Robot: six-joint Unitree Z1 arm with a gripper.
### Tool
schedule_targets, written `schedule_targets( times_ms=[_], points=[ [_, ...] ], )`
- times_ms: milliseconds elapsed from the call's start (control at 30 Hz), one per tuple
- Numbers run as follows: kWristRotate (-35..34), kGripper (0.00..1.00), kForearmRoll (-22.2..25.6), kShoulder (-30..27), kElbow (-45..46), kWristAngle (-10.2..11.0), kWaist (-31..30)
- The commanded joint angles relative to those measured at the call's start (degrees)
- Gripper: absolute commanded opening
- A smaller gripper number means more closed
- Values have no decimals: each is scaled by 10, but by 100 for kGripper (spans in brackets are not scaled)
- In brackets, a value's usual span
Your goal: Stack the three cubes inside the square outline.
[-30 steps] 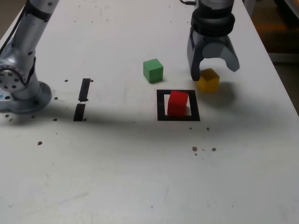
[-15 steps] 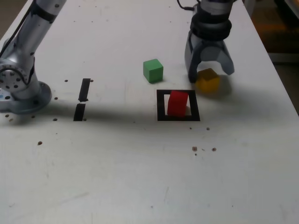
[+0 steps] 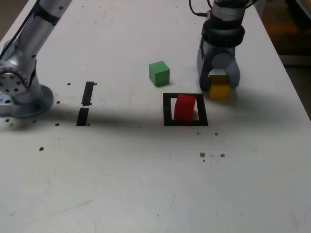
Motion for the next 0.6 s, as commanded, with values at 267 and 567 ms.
schedule_targets(
  times_ms=[267, 567],
  points=[
    [37, 12, 29, -42, -18, 2, -21],
    [52, 12, 111, -99, -49, 8, -59]
  ],
)
